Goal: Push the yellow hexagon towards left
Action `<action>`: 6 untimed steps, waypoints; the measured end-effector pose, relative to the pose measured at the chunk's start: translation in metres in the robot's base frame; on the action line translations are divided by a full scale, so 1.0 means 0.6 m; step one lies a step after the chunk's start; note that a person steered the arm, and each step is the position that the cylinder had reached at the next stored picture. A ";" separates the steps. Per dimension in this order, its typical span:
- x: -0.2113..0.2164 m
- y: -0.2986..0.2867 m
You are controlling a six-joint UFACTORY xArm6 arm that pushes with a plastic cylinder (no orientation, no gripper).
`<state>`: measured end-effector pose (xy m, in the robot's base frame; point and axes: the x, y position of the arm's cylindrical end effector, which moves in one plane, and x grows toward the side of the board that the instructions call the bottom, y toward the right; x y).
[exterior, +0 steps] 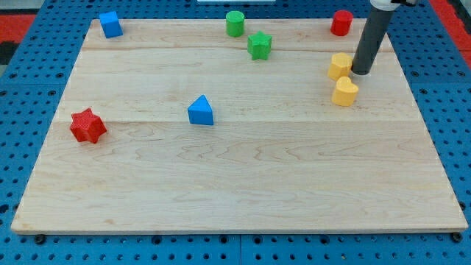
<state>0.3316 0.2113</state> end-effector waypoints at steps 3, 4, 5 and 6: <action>-0.042 -0.025; -0.020 -0.030; 0.019 -0.045; 0.030 -0.082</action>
<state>0.3495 0.1619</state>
